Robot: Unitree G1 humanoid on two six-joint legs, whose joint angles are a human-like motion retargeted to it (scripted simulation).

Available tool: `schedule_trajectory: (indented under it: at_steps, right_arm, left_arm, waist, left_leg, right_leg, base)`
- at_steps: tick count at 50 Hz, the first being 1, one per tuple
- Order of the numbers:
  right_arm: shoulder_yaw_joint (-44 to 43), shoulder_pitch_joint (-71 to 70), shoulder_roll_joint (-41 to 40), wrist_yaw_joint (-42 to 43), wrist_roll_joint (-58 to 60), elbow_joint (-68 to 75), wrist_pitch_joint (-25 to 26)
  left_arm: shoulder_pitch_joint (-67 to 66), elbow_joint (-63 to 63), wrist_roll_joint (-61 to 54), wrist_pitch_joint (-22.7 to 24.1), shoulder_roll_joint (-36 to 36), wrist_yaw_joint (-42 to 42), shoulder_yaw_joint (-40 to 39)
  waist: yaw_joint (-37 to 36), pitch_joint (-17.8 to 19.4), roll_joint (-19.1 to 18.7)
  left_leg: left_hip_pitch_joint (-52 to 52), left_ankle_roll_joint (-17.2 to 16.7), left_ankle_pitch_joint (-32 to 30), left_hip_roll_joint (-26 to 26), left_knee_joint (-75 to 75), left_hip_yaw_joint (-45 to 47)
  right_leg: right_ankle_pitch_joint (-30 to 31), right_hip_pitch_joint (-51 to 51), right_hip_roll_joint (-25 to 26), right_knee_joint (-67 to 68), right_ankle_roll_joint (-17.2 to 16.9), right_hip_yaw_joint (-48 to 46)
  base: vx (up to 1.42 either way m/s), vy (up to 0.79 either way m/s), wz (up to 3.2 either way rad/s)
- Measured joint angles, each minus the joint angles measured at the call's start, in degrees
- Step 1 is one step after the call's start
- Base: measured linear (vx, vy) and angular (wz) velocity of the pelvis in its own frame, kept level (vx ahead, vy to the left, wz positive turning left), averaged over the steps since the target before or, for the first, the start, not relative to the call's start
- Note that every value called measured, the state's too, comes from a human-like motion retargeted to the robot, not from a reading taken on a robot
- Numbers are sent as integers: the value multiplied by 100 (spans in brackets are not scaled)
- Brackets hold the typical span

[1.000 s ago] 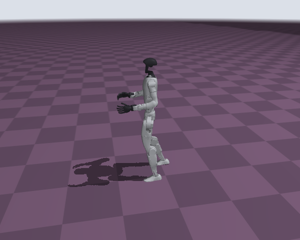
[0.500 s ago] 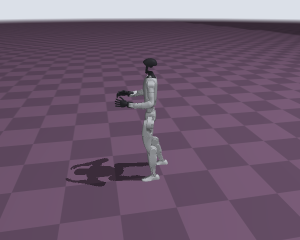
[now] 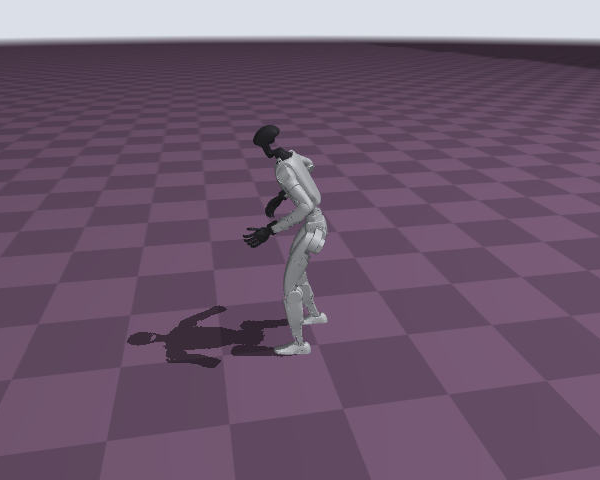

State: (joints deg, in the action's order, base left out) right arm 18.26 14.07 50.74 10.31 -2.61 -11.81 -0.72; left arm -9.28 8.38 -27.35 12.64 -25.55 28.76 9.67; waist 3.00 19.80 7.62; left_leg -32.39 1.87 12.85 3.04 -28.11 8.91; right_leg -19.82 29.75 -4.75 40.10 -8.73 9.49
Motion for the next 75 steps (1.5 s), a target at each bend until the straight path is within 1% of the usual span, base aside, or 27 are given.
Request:
schedule_trajectory:
  at_steps: [3, 7, 10, 13, 17, 20, 22, 23, 25, 27, 30, 33, 35, 38, 41, 43, 44, 45, 48, 50, 53, 57, 60, 64, 67, 70, 75]
  right_arm:
    - [-68, 132, -395, 601, 338, -54, -170]
    - [436, -666, -1299, 2213, 1134, 321, -205]
    - [1019, -1913, -1893, 3021, 1642, 922, -68]
    - [1482, -3482, -2426, 2783, 1791, 1791, 56]
    - [2010, -5345, -2882, 2312, 1347, 2379, 108]
    - [2249, -6224, -2957, 2512, 836, 1916, 35]
    - [2369, -6543, -2895, 2424, 601, 1471, -27]
    - [2432, -6668, -2837, 2300, 500, 1272, -98]
    - [2507, -6959, -2607, 1842, 351, 925, -279]
    - [2522, -7495, -2176, 1369, 436, 713, -325]
    - [2466, -8498, -1675, 1142, 777, 644, -149]
    - [2330, -9173, -1031, 1279, 700, 582, 176]
    - [2190, -9172, -678, 1352, 583, 479, 346]
    - [1763, -8702, -271, 1403, 477, 36, 514]
    - [1042, -7905, -92, 1324, 577, -877, 587]
    - [471, -7415, -72, 1141, 800, -1603, 625]
    - [169, -7168, -81, 1051, 966, -1927, 617]
    - [-138, -6915, -96, 968, 1148, -2230, 597]
    - [-966, -5550, -266, 1427, 1385, -2763, 193]
    - [-1246, -4102, -666, 2009, 1485, -2802, -50]
    - [-987, -2273, -1779, 1954, 864, -1492, 75]
    - [-647, -1171, -3030, 1935, 40, -189, 103]
    - [-398, -988, -2924, 2172, 209, -482, -221]
    - [61, -1823, -2293, 1528, 642, -772, -262]
    - [659, -2938, -2218, 1566, 1033, -248, -52]
    - [943, -3657, -2462, 1928, 1443, 387, 151]
    - [543, -3274, -3093, 2834, 1319, 534, 103]
  left_arm:
    - [131, 448, 238, 118, 118, 219, 170]
    - [1188, 465, 771, 50, 302, 874, 558]
    - [2278, -57, 753, -68, 334, 1097, 569]
    - [3533, -934, 556, -190, 482, 980, 521]
    - [4737, -1503, 330, -4, 470, 1328, 594]
    - [4932, -1053, 363, 385, -2, 1907, 614]
    - [4674, -547, 585, 546, -465, 1813, 470]
    - [4470, -310, 747, 598, -732, 1574, 340]
    - [4131, 45, 1127, 647, -1367, 834, 8]
    - [4149, 289, 1257, 632, -2045, 216, -355]
    - [4618, 570, 937, 607, -2985, 47, -657]
    - [5389, 677, 284, 767, -3672, 672, -245]
    - [5483, 749, -49, 872, -3966, 902, 91]
    - [5089, 892, -470, 852, -4244, 628, 320]
    - [3902, 1261, -581, 560, -4168, 34, -327]
    - [2654, 1676, -477, 346, -3899, -255, -1389]
    - [1996, 1889, -399, 307, -3653, -316, -2017]
    - [1345, 2094, -314, 299, -3365, -346, -2658]
    - [139, 2291, 77, 522, -1813, 77, -3761]
    - [-157, 2098, 403, 455, -479, 613, -3664]
    - [94, 605, 217, 62, 933, 1026, -2388]
    - [125, -1409, -255, -59, 1612, 960, -1337]
    - [-198, -2234, 154, -100, 1556, 969, -1190]
    - [-576, -2882, 104, -169, 1496, 487, -1176]
    - [-550, -3425, -555, -238, 1419, 136, -1085]
    - [-386, -4006, -864, -445, 1152, -80, -904]
    - [57, -4418, -427, -660, 670, -52, -681]
  waist:
    - [257, 454, 0]
    - [506, 913, -96]
    - [636, 992, -113]
    - [634, 951, -247]
    - [341, 753, -540]
    - [-53, 480, -645]
    - [-222, 76, -571]
    - [-274, -160, -551]
    - [-214, -623, -646]
    - [-68, -1129, -707]
    - [-135, -1685, -854]
    - [-403, -1844, -574]
    - [-713, -1991, -462]
    - [-1311, -2216, -392]
    - [-1689, -2399, -263]
    - [-1703, -2330, -237]
    - [-1614, -2203, -276]
    - [-1492, -2044, -334]
    - [-850, -1225, -437]
    - [-434, -551, -536]
    - [-121, 175, -576]
    - [-252, 392, -502]
    - [-464, 258, -364]
    - [-589, 118, -389]
    - [-708, 319, -438]
    - [-759, 509, -353]
    - [-627, 418, -188]
  left_leg:
    - [-1287, 125, 249, -51, -1629, -394]
    - [-2820, 133, 615, 6, -3823, -668]
    - [-3437, 167, 871, 108, -5054, -725]
    - [-3539, 319, 869, 280, -5644, -682]
    - [-2905, 324, 370, 666, -4944, -363]
    - [-1620, 74, -982, 869, -2718, 87]
    - [-316, -370, -2690, 619, 72, 260]
    - [496, -794, -3622, 489, 1772, 269]
    - [1318, -1687, -4146, 635, 3311, 199]
    - [1162, -1687, -3727, 615, 3311, 648]
    - [1258, -1576, -3300, 877, 3311, 1499]
    - [435, -750, -2148, 888, 736, 1757]
    - [-72, -488, -1507, 1013, -1266, 1532]
    - [-428, -693, -1209, 1072, -3552, 925]
    - [-433, -1257, -2202, 514, -4251, 360]
    - [-280, -1565, -2726, 107, -4100, 36]
    - [-151, -1462, -2368, 115, -4045, -22]
    - [-7, -1248, -1751, 212, -4020, -35]
    - [244, -390, 1836, 630, -4102, 145]
    - [5, -8, 2816, 787, -4269, 7]
    - [-667, -60, 1836, 681, -4399, -179]
    - [-553, -131, 511, 512, -2988, 74]
    - [-407, 25, 206, 76, -1647, -27]
    - [-586, -378, -398, -399, -215, -527]
    - [-213, -629, -958, -247, 932, -153]
    - [13, -525, -876, -92, 1322, 246]
    - [-353, -597, -796, -76, 828, 215]
  right_leg:
    - [-855, 924, 157, 1431, 154, 55]
    - [-1918, 2013, 310, 3418, 518, -77]
    - [-2219, 2544, 425, 4708, 731, -94]
    - [-2162, 2678, 584, 5362, 877, -50]
    - [-1446, 2435, 748, 4795, 969, -6]
    - [-88, 1720, 862, 2947, 773, 142]
    - [1495, 914, 808, 809, 166, 504]
    - [2336, 388, 737, -452, -295, 690]
    - [3431, -653, 724, -2574, -627, 384]
    - [3387, -1061, 496, -3471, -627, 21]
    - [2759, -1686, 374, -3626, -627, 6]
    - [2458, -2152, -22, -2455, -627, 279]
    - [2171, -2452, -210, -1517, -623, 326]
    - [2081, -2857, -496, -690, -438, 70]
    - [2548, -3080, -737, -792, -460, 163]
    - [2053, -3084, -723, -751, -267, 331]
    - [1279, -3060, -627, -591, -52, 330]
    - [324, -3032, -501, -384, 197, 292]
    - [-2394, -2808, -127, 275, 592, -59]
    - [-3018, -2608, 132, 552, 838, -391]
    - [-2706, -2256, 106, 848, 988, -874]
    - [-1312, -2018, -26, -30, 546, -871]
    - [-269, -1696, -154, -790, 36, -676]
    - [581, -1286, -40, -1567, -186, -435]
    - [599, -1288, 171, -1904, -150, -226]
    - [272, -1275, 274, -1930, -95, -102]
    - [29, -1083, 281, -1692, -90, 28]
  base:
    - [-39, 2, 50]
    - [-25, 1, 34]
    - [-13, 1, -8]
    - [-14, 2, -40]
    - [-27, -2, -88]
    - [-39, -16, -117]
    - [-43, -27, -87]
    - [-40, -40, -48]
    - [-43, -55, 24]
    - [-66, -39, 94]
    - [-65, -33, 62]
    - [-71, -15, 70]
    - [-65, -7, 8]
    - [-64, -13, -52]
    - [-75, -15, -54]
    - [-87, -19, -30]
    - [-91, -24, -7]
    - [-92, -26, 27]
    - [-89, -22, 79]
    - [-77, -14, 120]
    - [-55, -10, 129]
    - [-24, -5, 25]
    - [-16, 3, -43]
    - [-17, 7, -50]
    - [-10, 6, -88]
    - [-6, 2, -66]
    - [-1, 0, -5]
